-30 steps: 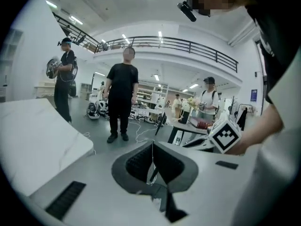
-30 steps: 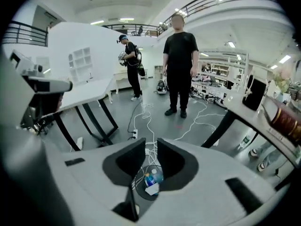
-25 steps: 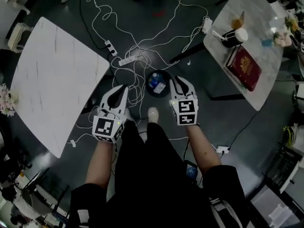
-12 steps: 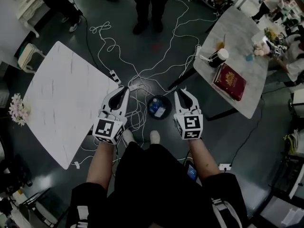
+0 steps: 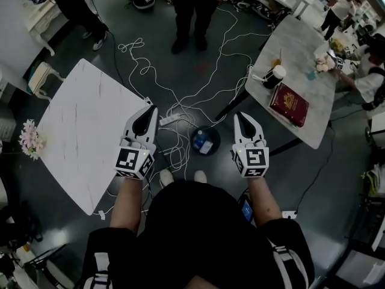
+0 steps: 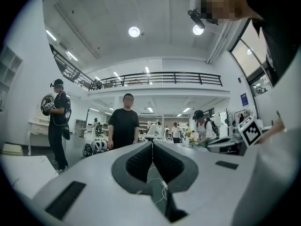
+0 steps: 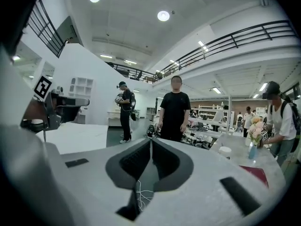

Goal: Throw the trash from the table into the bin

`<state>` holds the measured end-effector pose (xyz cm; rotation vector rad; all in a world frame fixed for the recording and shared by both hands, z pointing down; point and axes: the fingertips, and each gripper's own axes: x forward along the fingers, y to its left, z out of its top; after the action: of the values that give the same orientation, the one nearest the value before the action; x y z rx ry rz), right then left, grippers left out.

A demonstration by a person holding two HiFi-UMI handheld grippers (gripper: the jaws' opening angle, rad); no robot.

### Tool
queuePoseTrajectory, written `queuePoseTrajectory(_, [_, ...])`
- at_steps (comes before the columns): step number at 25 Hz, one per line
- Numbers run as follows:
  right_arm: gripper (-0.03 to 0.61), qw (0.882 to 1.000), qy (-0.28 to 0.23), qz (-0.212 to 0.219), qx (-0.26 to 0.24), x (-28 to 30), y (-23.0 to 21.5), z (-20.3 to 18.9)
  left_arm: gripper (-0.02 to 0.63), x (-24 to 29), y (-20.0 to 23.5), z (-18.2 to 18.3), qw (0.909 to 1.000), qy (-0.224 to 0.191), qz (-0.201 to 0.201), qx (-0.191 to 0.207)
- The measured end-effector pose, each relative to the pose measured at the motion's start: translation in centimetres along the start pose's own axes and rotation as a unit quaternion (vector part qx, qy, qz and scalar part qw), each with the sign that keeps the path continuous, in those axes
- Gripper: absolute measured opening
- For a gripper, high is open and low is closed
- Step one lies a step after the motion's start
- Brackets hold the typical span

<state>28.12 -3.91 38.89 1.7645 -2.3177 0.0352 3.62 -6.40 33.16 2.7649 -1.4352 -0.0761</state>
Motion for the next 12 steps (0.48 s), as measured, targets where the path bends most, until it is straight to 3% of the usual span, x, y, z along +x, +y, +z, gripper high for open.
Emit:
queuePoseTrajectory(5, [0.005, 0.999, -0.015, -0.010, 0.046, -0.6, 0.0, 0.4, 0.015, -2.1, 1.5, 0.2, 0.9999, -0.008, 0.013, -0.004])
queuePoseTrajectory(12, [0.003, 0.999, -0.025, 0.002, 0.031, 0.1, 1.2, 2.1, 0.015, -3.4, 3.4, 0.4, 0.9995, -0.013, 0.027, -0.009])
